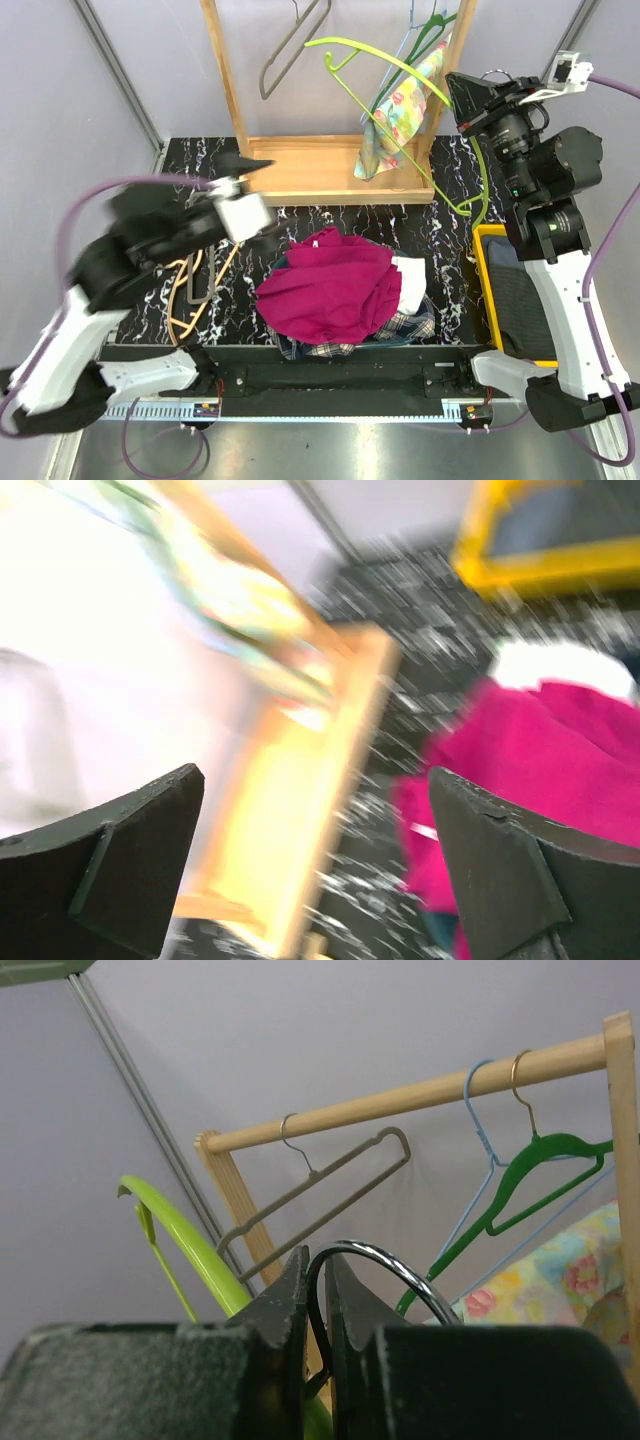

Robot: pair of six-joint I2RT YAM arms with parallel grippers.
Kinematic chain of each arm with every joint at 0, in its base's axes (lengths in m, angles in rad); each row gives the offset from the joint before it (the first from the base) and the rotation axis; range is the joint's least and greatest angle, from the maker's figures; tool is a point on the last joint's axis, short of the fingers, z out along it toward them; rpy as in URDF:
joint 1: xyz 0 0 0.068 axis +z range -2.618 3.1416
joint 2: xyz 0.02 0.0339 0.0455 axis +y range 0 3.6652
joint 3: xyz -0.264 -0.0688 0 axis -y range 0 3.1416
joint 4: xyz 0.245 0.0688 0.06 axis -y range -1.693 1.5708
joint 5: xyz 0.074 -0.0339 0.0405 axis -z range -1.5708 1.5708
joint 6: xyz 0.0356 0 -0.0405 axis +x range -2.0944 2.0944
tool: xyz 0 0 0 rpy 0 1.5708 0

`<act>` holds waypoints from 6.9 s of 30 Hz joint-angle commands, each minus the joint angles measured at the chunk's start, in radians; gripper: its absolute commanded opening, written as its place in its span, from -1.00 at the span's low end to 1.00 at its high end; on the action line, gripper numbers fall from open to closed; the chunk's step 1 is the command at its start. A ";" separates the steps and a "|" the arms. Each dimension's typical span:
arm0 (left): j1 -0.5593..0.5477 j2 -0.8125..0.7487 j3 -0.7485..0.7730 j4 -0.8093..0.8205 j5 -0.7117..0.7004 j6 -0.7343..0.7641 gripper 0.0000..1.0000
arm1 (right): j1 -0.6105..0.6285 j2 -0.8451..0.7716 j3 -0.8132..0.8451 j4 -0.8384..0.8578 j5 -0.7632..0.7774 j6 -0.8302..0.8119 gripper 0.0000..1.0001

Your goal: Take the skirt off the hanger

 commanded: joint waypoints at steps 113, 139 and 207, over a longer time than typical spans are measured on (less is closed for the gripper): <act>1.391 0.259 -0.196 -0.176 0.611 -0.363 0.98 | 0.088 0.881 0.832 -0.086 0.788 -0.340 0.52; 1.394 0.175 0.036 -0.058 0.838 -0.581 0.98 | 0.072 0.832 0.725 -0.099 0.720 -0.248 0.25; 1.400 0.195 -0.024 -0.121 0.823 -0.501 0.98 | 0.055 0.774 0.582 -0.054 0.506 -0.059 0.18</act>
